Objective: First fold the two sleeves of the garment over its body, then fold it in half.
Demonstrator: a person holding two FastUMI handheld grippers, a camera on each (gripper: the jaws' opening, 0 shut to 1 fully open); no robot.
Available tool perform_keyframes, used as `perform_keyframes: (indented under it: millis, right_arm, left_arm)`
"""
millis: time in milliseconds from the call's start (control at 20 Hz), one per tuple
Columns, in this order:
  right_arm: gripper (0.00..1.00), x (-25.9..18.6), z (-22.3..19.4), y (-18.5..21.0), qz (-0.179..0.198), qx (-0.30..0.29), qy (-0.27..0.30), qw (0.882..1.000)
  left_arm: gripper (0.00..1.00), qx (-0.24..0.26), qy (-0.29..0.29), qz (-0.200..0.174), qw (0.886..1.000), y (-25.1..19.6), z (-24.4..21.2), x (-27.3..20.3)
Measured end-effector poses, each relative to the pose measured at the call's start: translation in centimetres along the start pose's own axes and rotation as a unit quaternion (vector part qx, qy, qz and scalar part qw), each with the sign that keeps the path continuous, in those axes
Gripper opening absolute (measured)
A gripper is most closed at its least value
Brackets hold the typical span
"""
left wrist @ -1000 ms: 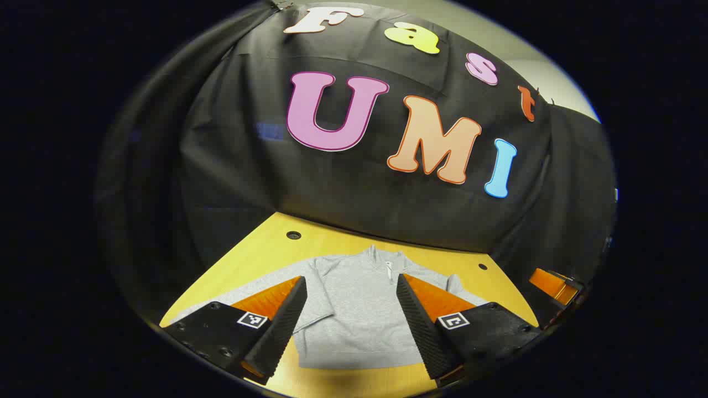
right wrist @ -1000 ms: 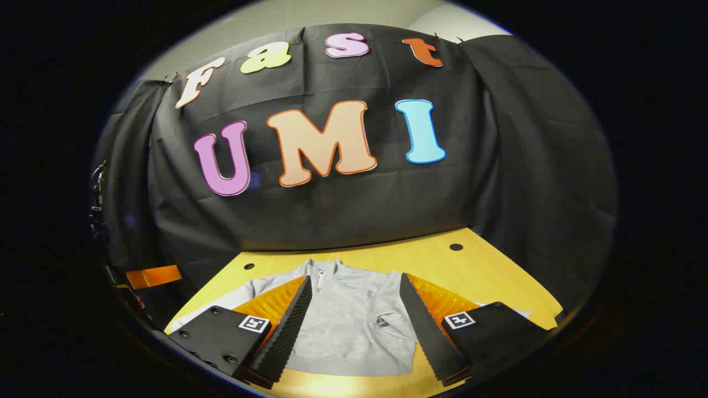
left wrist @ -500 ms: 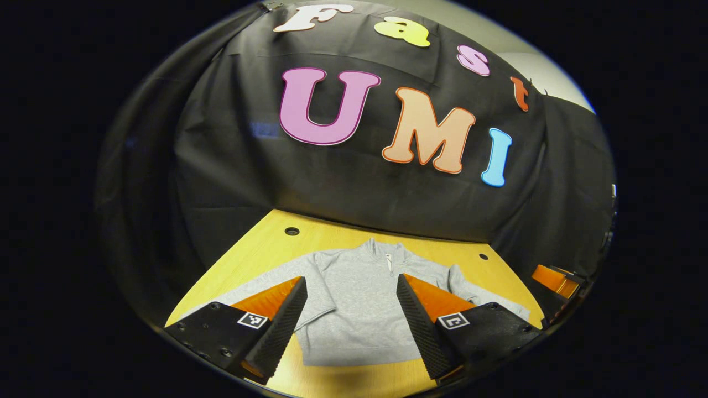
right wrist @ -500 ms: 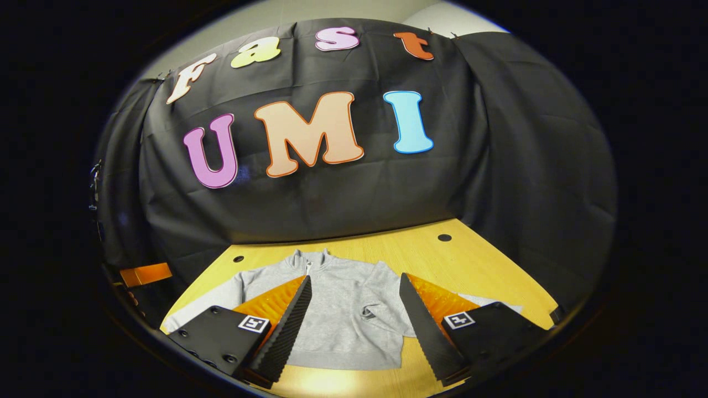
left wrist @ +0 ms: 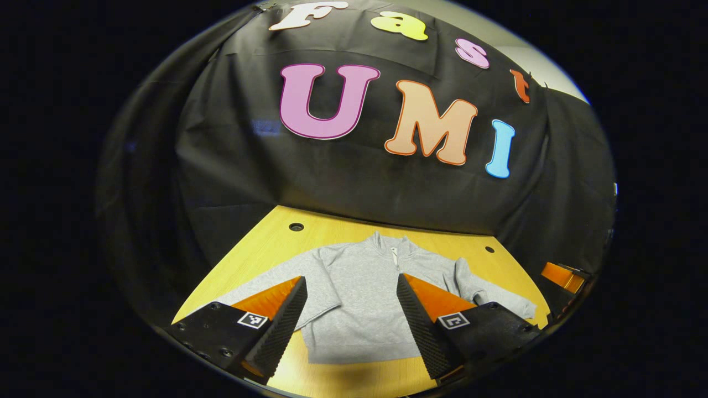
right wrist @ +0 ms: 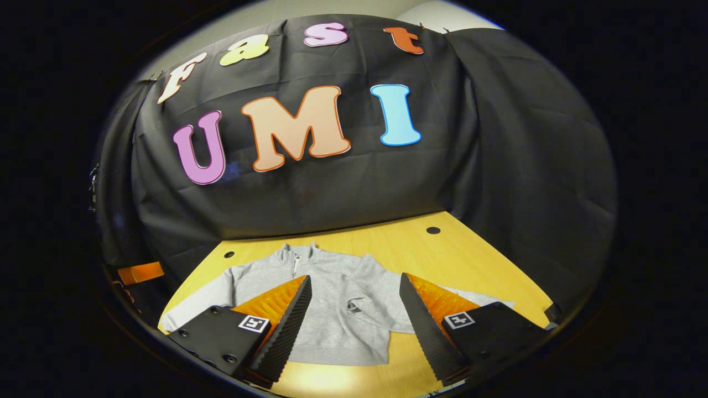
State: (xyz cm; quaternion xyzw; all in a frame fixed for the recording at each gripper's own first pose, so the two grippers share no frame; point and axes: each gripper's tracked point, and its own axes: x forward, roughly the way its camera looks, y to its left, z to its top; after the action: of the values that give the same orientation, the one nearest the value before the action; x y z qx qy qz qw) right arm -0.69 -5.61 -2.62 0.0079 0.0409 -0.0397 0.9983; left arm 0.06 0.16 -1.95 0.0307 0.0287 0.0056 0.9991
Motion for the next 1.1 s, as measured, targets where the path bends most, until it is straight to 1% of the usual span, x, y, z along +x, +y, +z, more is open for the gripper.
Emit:
perform_keyframes:
  millis: [250,350,400,450,500,550,700,750,850,900,950,1000,1050,1100]
  right_arm:
    - [0.98,-0.1,-1.1,-5.4,-0.038,0.006,0.021,0.999]
    - [0.98,-0.2,-1.4,-7.3,-0.042,0.010,0.030,0.999]
    - [0.95,-0.4,-1.7,-8.2,-0.039,0.009,0.039,0.998]
    - [0.95,-0.3,-2.2,-9.3,-0.038,0.002,0.051,0.998]
    - [0.98,-0.3,-2.6,-10.5,-0.041,-0.010,0.062,0.997]
    - [0.95,-0.4,-3.3,-11.9,-0.045,-0.020,0.073,0.996]
    - [0.95,0.0,-4.8,-15.1,-0.048,-0.012,0.099,0.994]
    - [0.98,0.4,-5.6,-16.2,-0.052,-0.007,0.108,0.993]
    - [0.98,1.3,-7.5,-18.5,-0.059,0.000,0.130,0.990]
    - [0.95,1.9,-8.5,-19.5,-0.062,0.001,0.143,0.988]
    - [0.95,2.4,-9.8,-20.8,-0.068,0.000,0.160,0.985]
    - [0.99,2.7,-10.9,-22.0,-0.072,-0.004,0.181,0.981]
    - [0.99,3.2,-12.0,-23.1,-0.075,-0.008,0.195,0.978]
    - [0.95,3.6,-12.8,-23.9,-0.079,-0.010,0.208,0.975]
  left_arm:
    - [0.95,-0.002,0.010,0.002,1.000,-0.2,-1.1,-0.2]
    - [0.95,0.001,0.013,0.003,1.000,-0.3,-1.4,-0.2]
    - [0.95,0.003,0.014,0.005,1.000,-0.2,-1.3,-0.2]
    - [0.95,0.003,0.015,0.007,1.000,-0.1,-1.3,-0.2]
    - [0.95,0.002,0.015,0.008,1.000,-0.1,-1.3,-0.2]
    - [0.95,0.000,0.015,0.008,1.000,-0.2,-1.3,-0.1]
    - [0.95,-0.004,0.015,0.015,1.000,0.0,-1.6,-0.1]
    - [0.95,-0.004,0.017,0.016,1.000,0.0,-1.6,0.0]
    - [0.95,-0.001,0.019,0.020,1.000,-0.1,-1.8,-0.1]
    - [0.95,0.001,0.018,0.023,1.000,-0.1,-1.8,-0.1]
    - [0.95,0.001,0.017,0.025,1.000,-0.1,-1.9,0.0]
    - [0.95,0.001,0.019,0.027,0.999,0.0,-2.2,0.0]
    - [0.95,-0.001,0.021,0.031,0.999,0.0,-2.6,0.2]
    - [0.95,-0.003,0.024,0.033,0.999,-0.1,-3.0,0.3]
